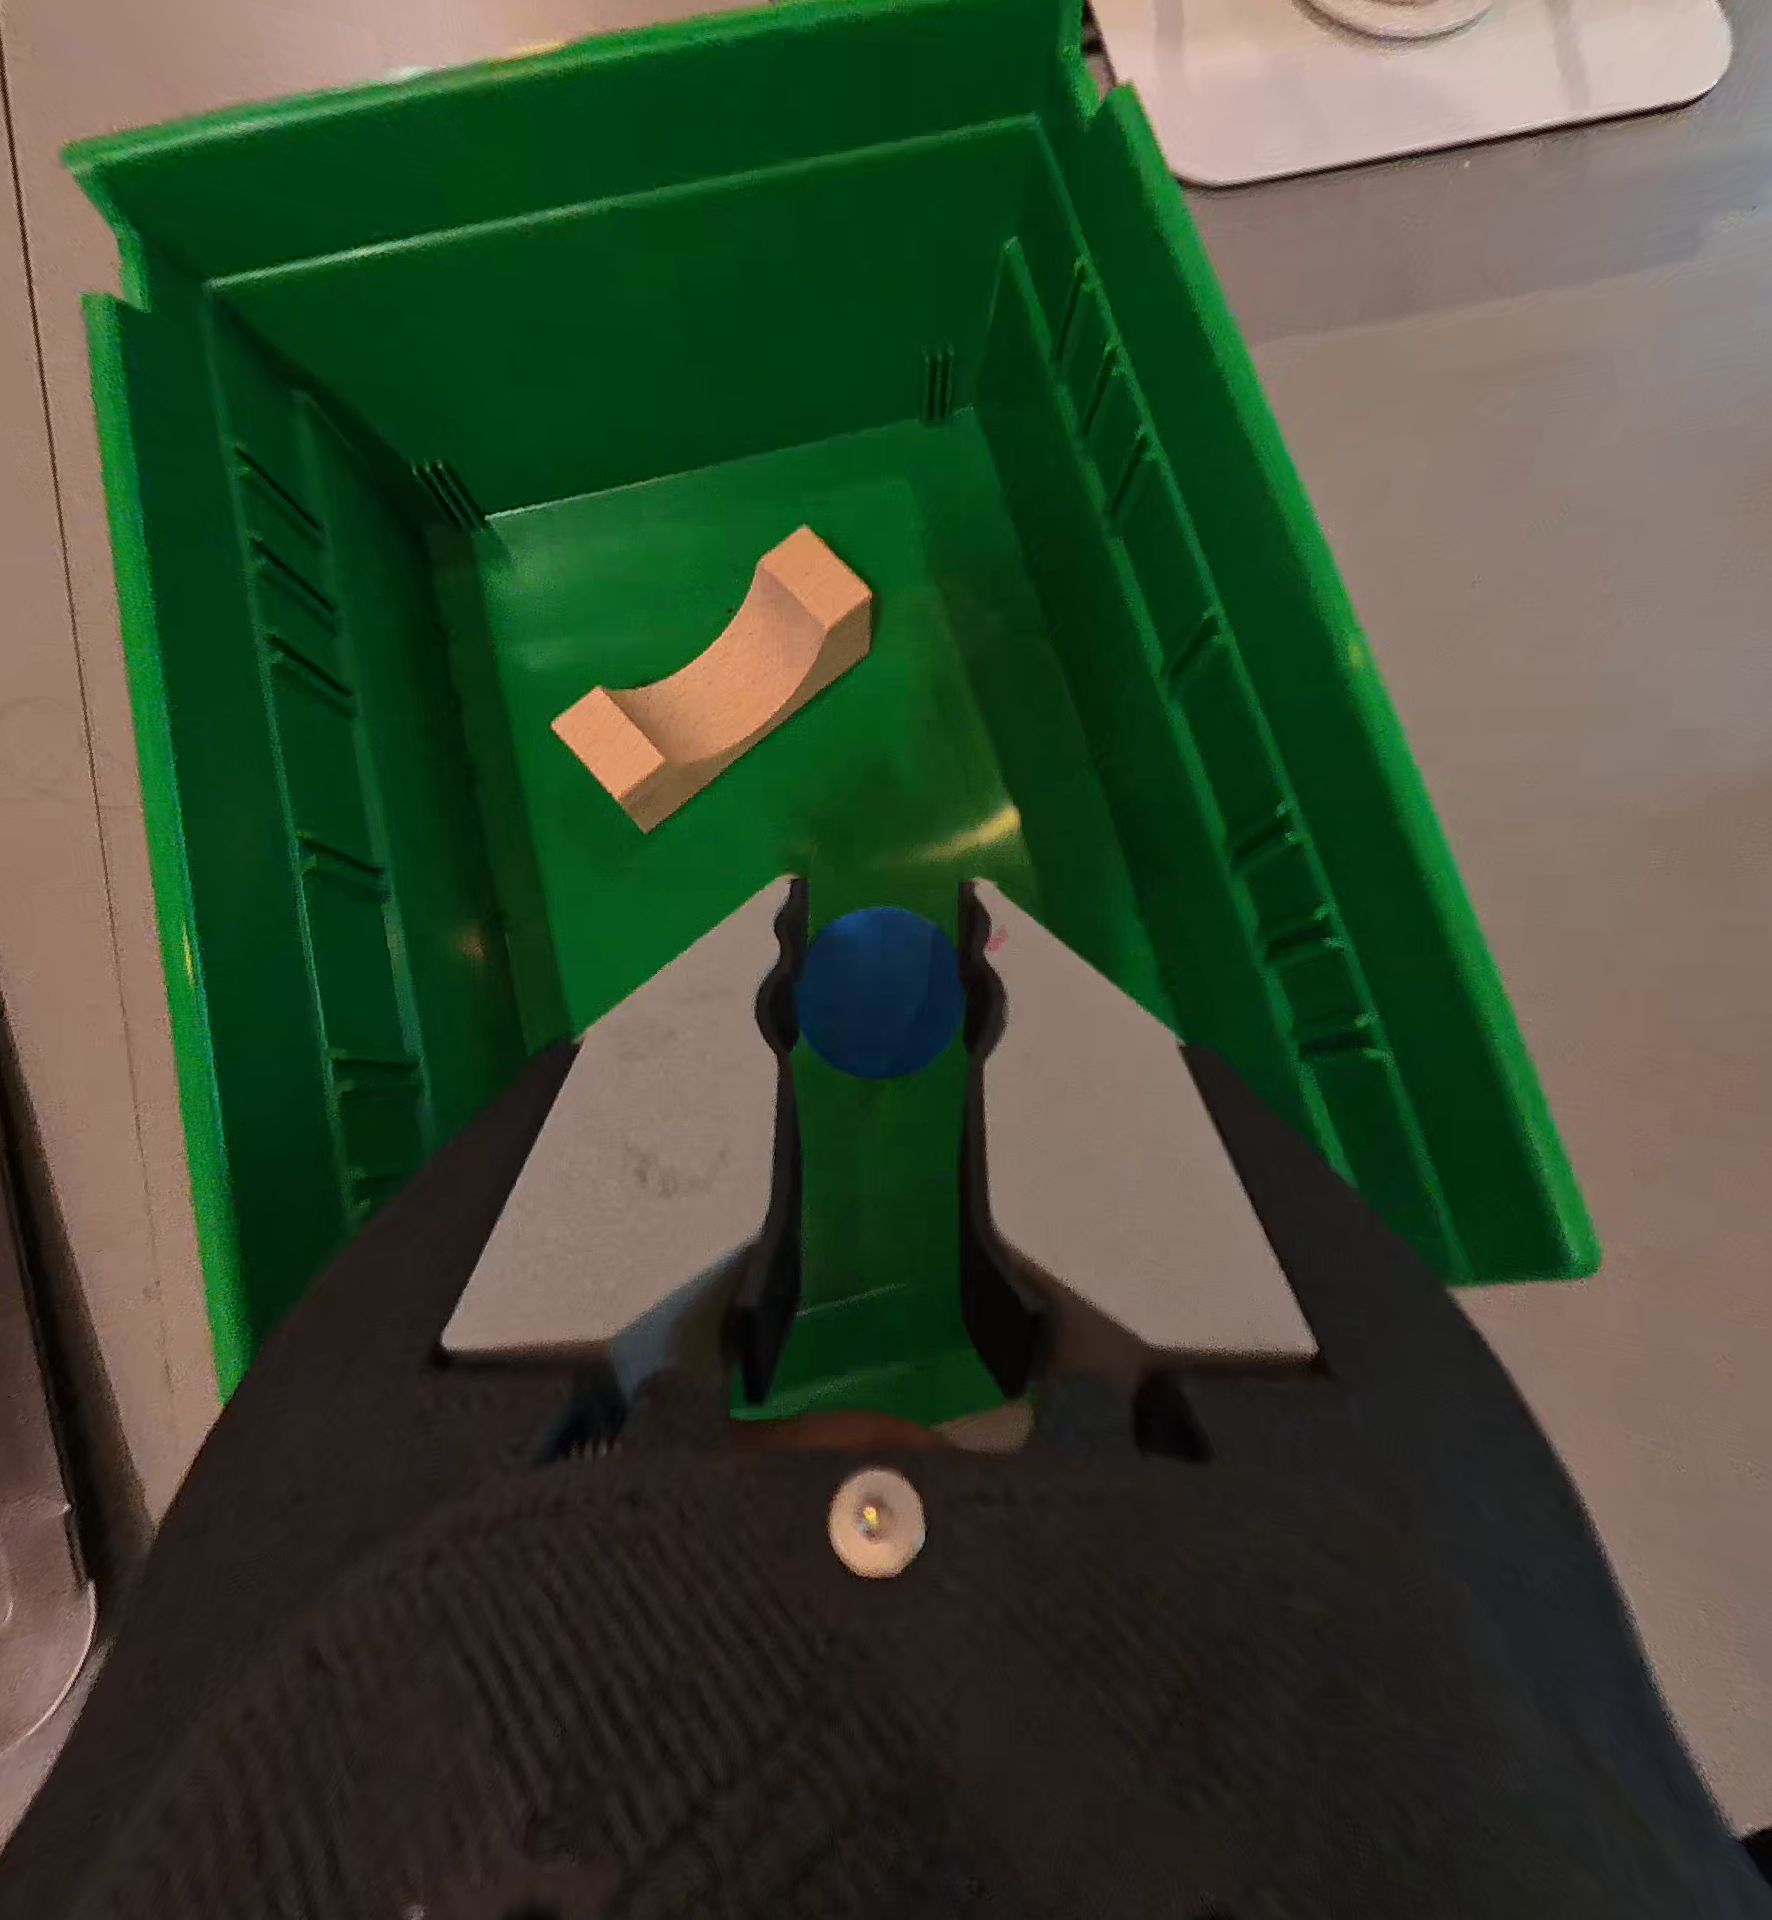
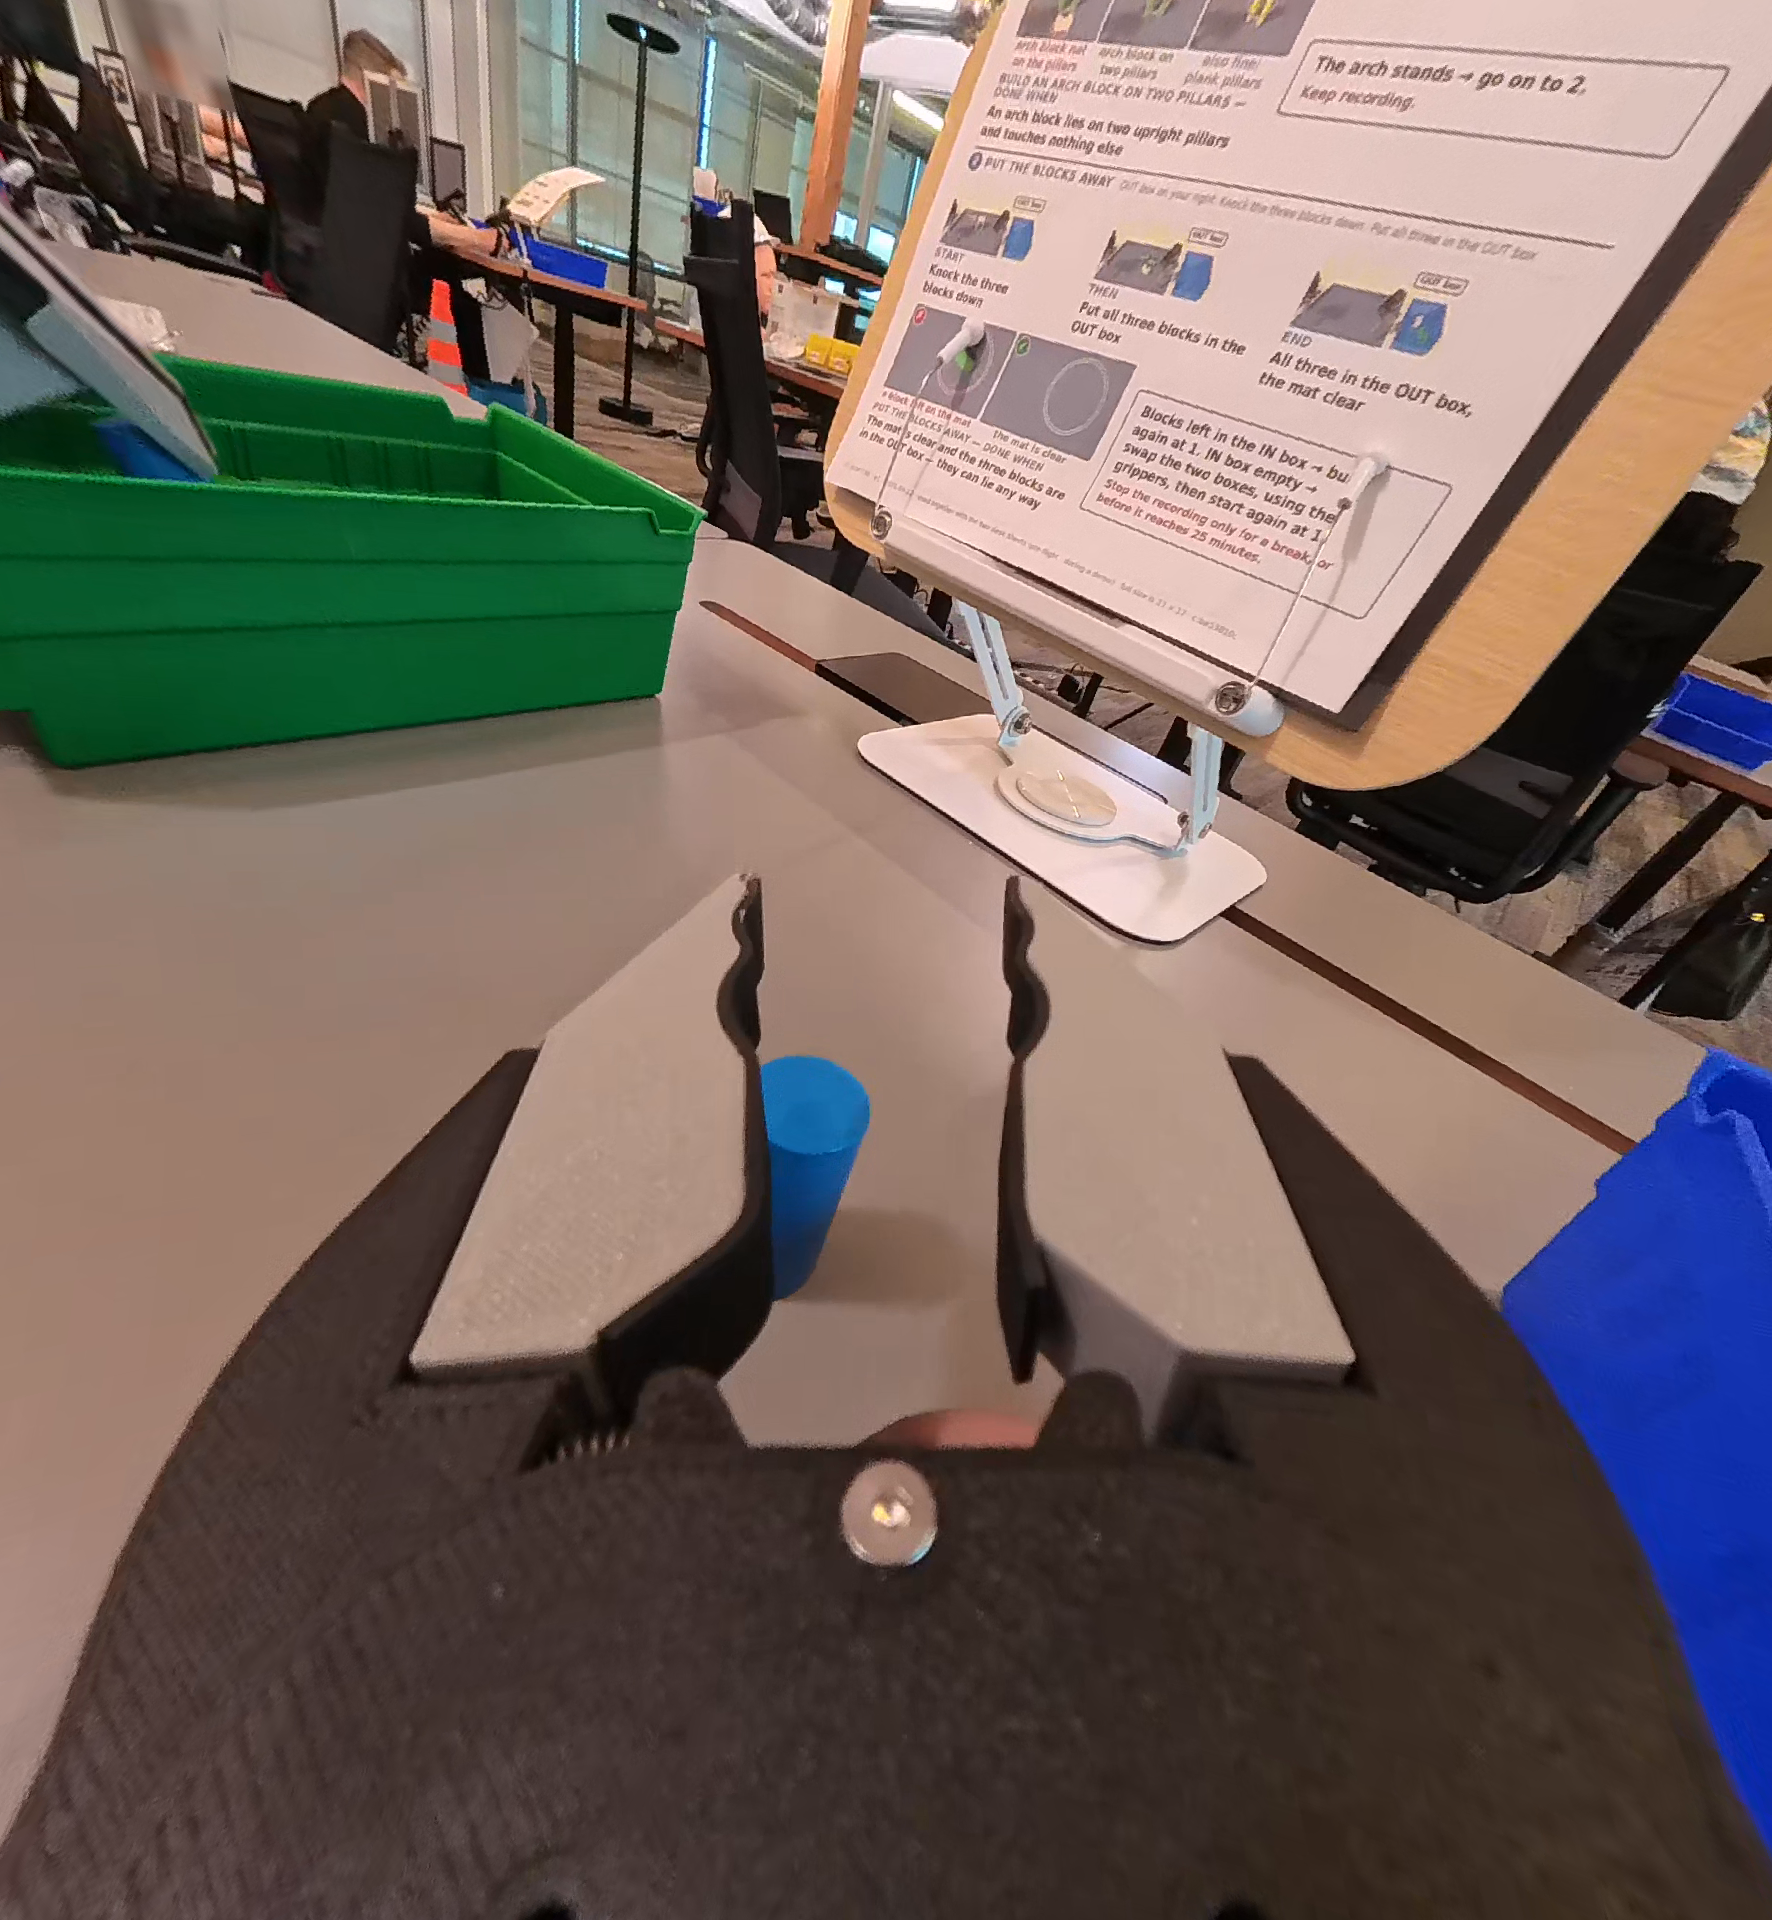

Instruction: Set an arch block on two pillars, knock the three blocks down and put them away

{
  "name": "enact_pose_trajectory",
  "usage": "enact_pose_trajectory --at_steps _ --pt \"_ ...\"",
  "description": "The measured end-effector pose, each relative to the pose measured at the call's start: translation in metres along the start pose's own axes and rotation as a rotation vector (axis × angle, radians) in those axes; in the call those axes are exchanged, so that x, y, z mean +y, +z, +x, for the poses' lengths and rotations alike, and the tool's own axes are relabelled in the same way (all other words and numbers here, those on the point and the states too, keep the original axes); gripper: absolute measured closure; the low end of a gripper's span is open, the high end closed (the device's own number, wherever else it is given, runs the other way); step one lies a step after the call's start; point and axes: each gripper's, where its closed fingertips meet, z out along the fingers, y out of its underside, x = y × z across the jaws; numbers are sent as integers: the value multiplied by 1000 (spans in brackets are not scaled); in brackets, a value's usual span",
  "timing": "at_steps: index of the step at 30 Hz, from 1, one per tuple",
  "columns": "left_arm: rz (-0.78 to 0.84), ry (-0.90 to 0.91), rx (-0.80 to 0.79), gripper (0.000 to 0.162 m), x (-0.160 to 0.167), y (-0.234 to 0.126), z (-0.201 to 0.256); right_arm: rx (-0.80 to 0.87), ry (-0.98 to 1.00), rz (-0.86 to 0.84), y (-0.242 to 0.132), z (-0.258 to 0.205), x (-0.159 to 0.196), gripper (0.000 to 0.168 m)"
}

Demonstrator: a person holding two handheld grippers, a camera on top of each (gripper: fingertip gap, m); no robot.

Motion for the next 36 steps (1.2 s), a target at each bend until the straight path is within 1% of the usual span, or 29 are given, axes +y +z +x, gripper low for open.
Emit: enact_pose_trajectory --at_steps 2,6,10,16,19,23,24,26,30,31,32,33,34,36 --pt "-15 3 -6 136 7 1 -4 -1 -3 -4 0 0 1 124" --pt "-64 8 40 136 20 6 2 2 -1 -7 1 1 2 124" --pt "-133 60 6 135 32 20 1 2 -4 -9 1 0 2 124" --pt "-118 86 16 135 24 30 8 6 -3 -7 0 2 2 125" --pt "-114 120 -11 135 23 28 7 5 -2 -4 0 2 1 125" --pt "-81 121 -12 126 19 15 6 3 -8 -2 0 1 0 125" --pt "-77 118 -11 120 19 12 5 3 -11 0 -1 0 0 125" --pt "-86 123 -25 113 24 7 1 2 -15 2 -1 0 -1 125" --pt "-157 153 -35 110 43 14 -1 -4 -19 1 0 -3 -2 125" --pt "-164 166 -50 111 45 17 -3 -4 -22 1 0 -3 -1 125" --pt "-165 177 -60 115 45 21 -3 -3 -25 0 0 -3 -1 125" --pt "-166 182 -53 121 45 24 -1 -2 -26 -1 0 -3 -1 125" --pt "-165 180 -46 130 44 27 2 0 -26 -1 0 -3 -1 125" --pt "-166 180 -51 131 42 30 4 5 -22 -5 -1 -1 0 125"
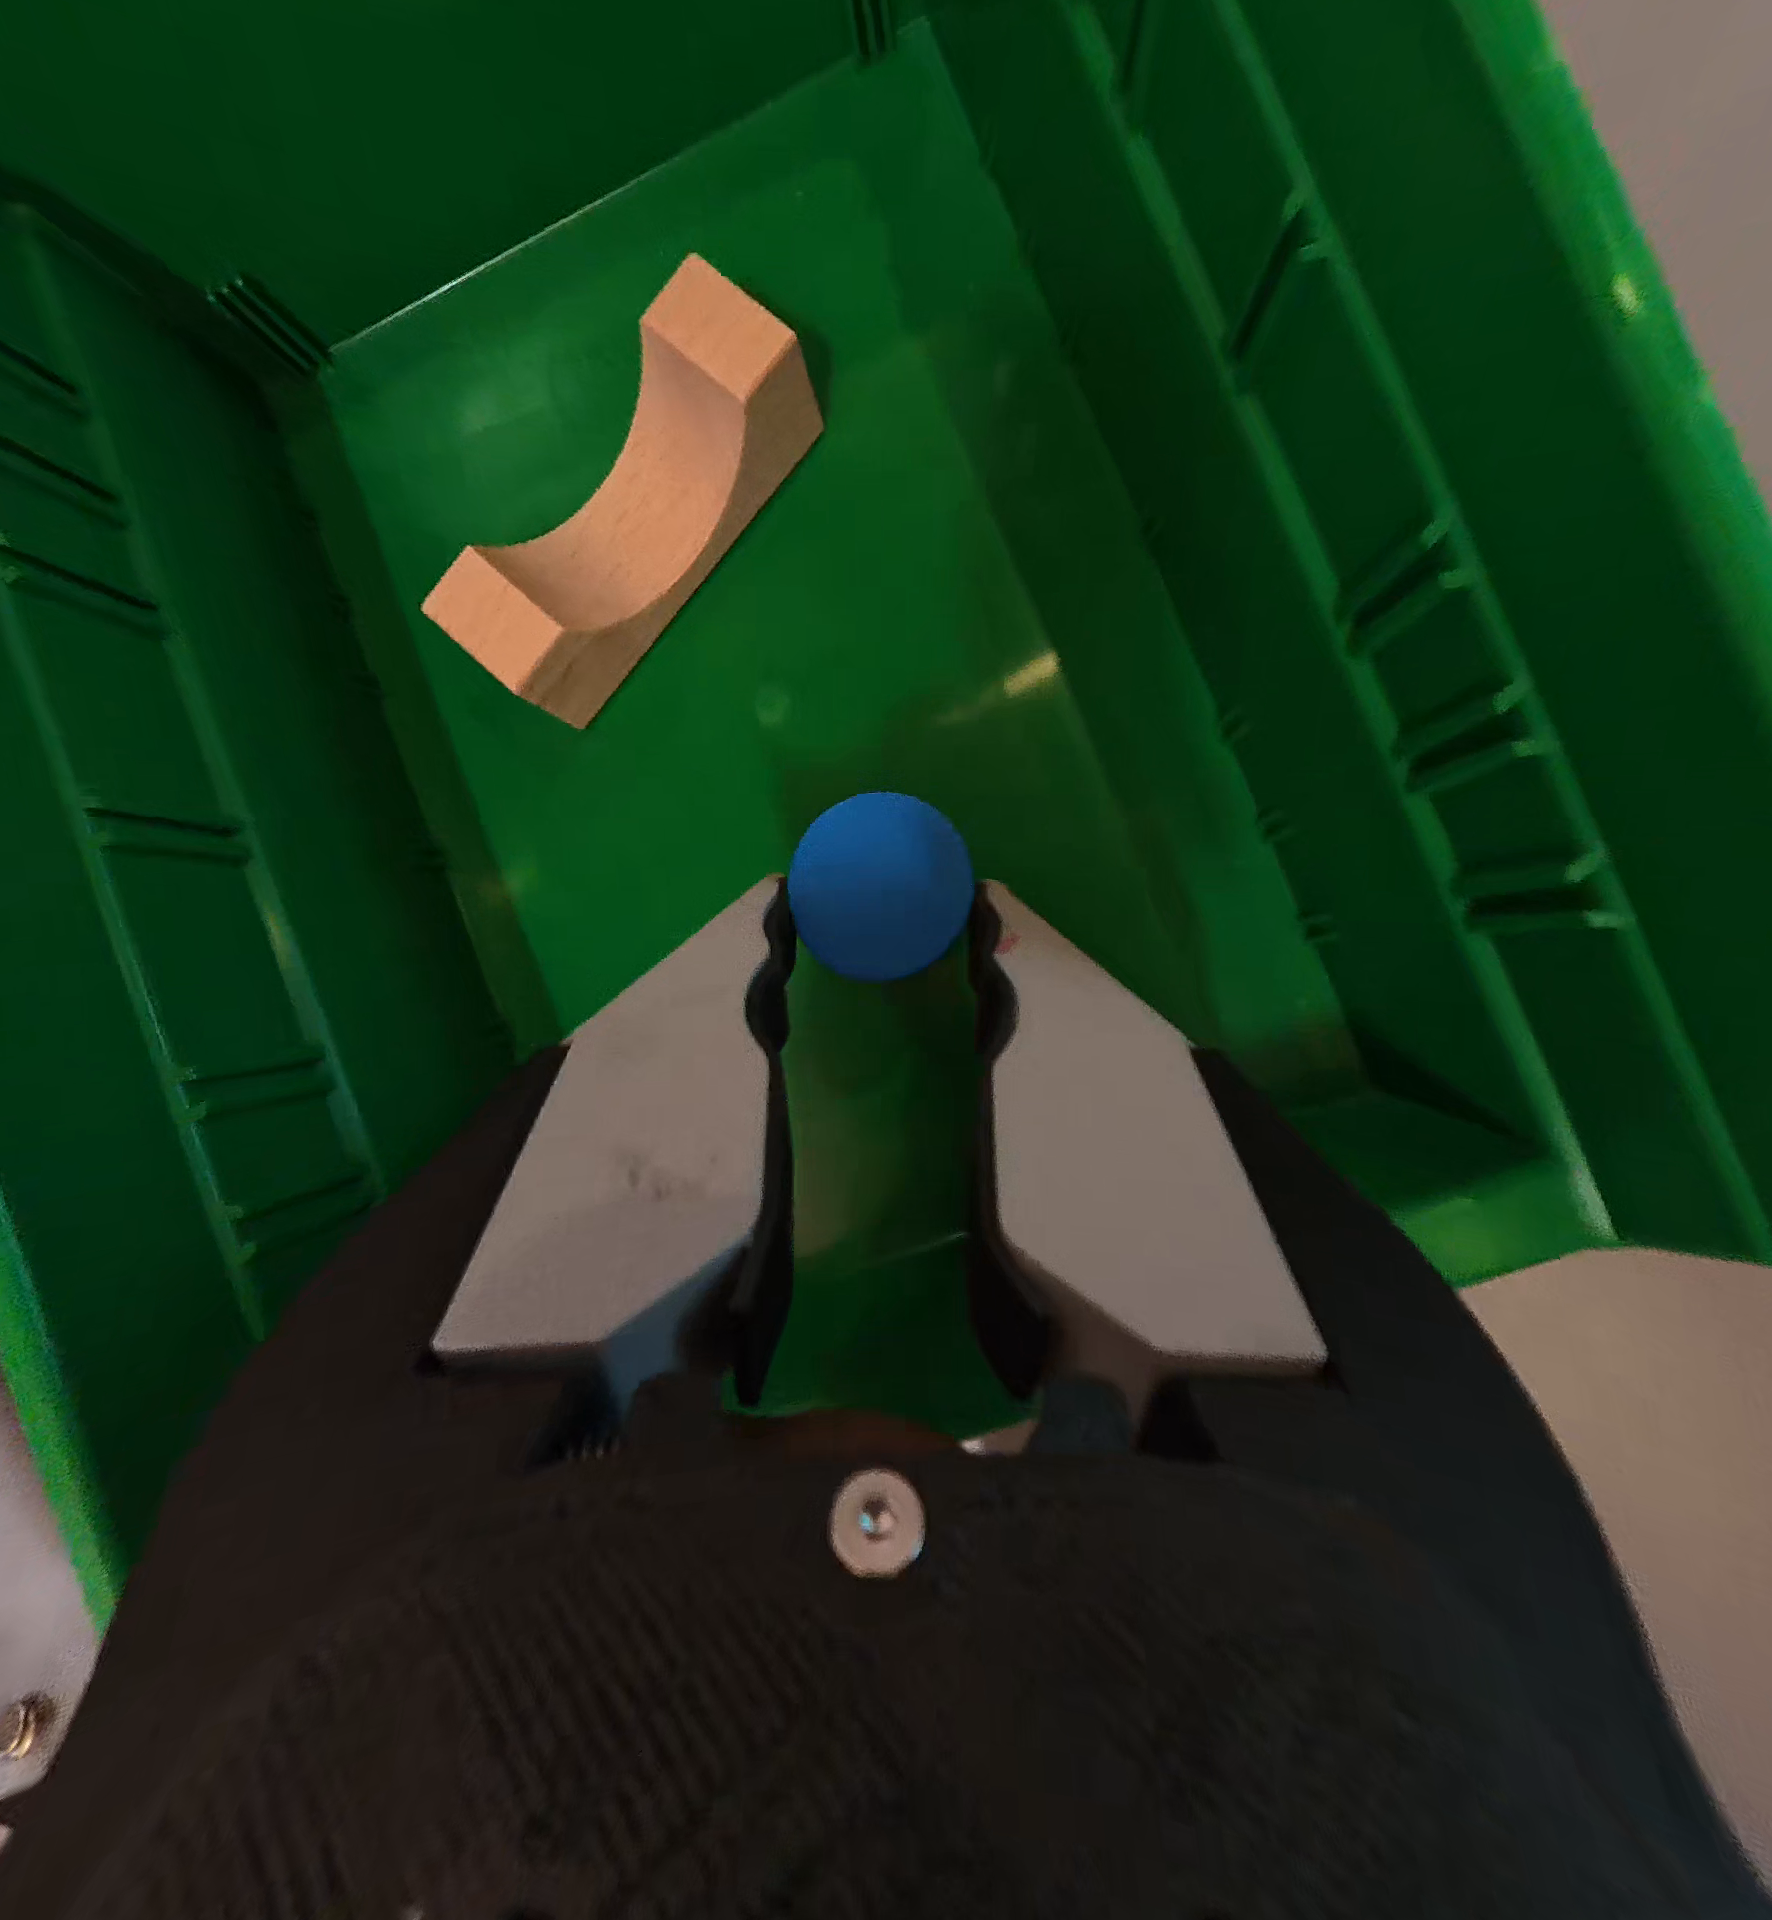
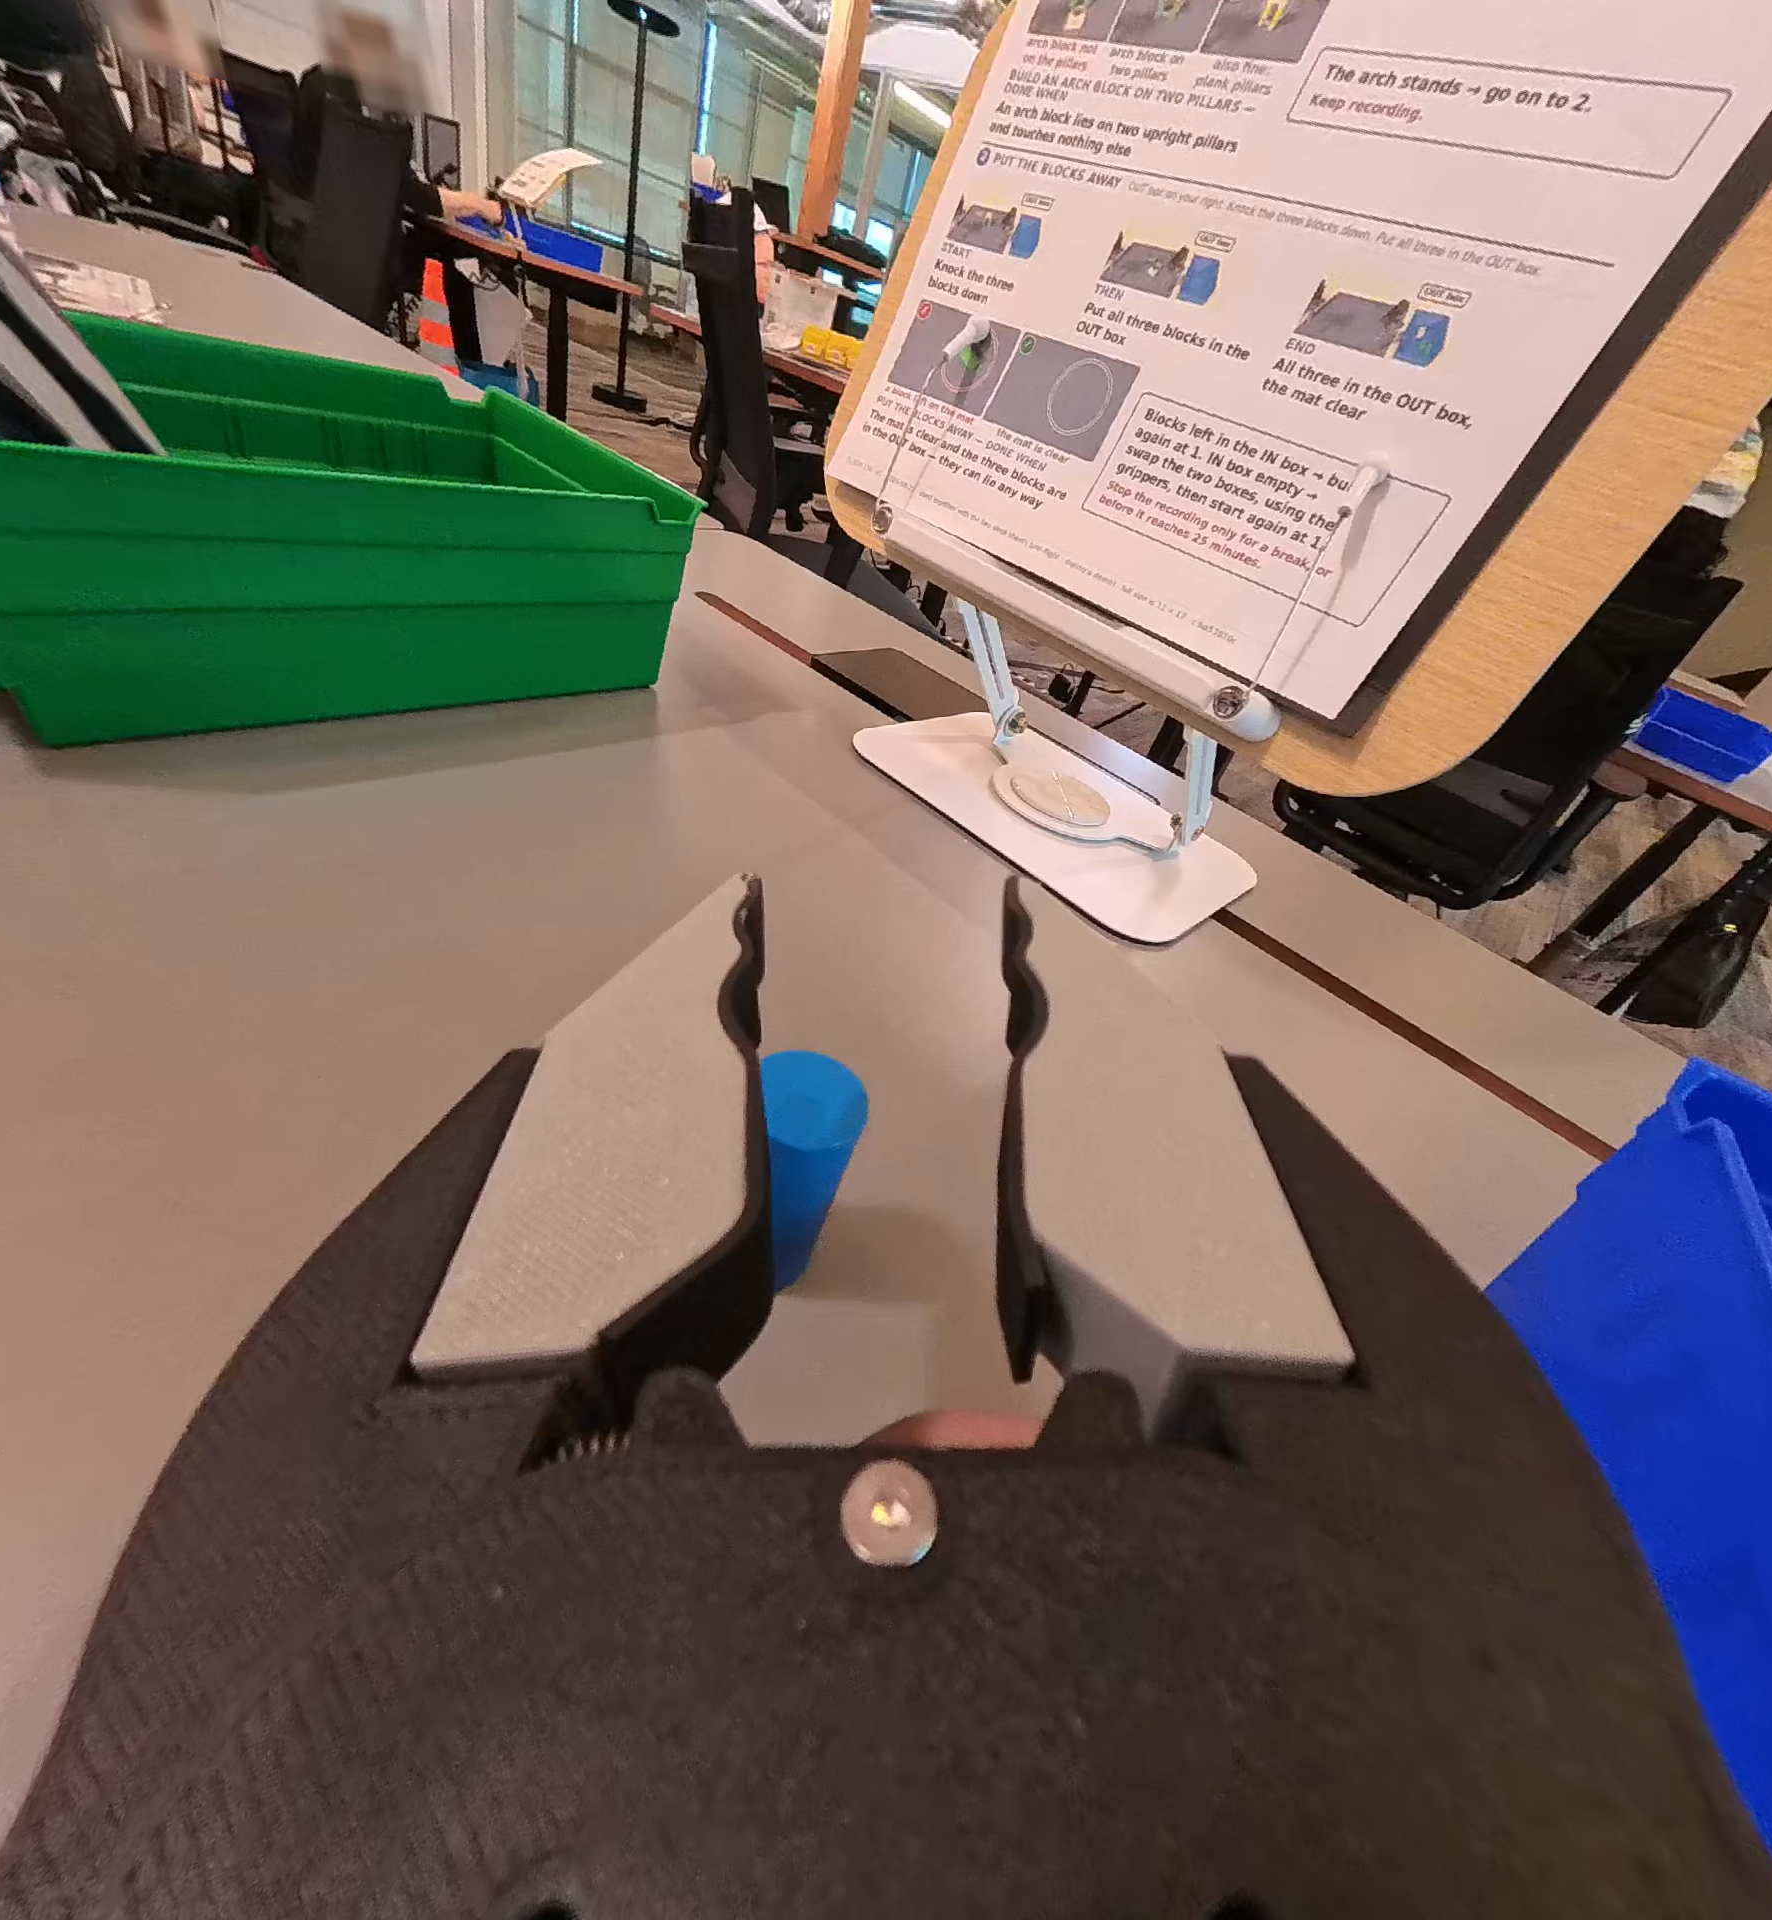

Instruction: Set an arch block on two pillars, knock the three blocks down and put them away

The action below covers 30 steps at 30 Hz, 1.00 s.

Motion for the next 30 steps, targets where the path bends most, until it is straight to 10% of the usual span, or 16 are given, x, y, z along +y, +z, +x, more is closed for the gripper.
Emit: enact_pose_trajectory --at_steps 12,20,30 --pt "206 -20 -38 131 -38 -52 -12 -1 -8 13 -1 -1 -4 125" --pt "433 131 120 132 -107 -113 93 23 9 21 -3 7 -4 127" --pt "299 277 311 131 -114 -14 244 28 10 26 -4 10 -6 128"
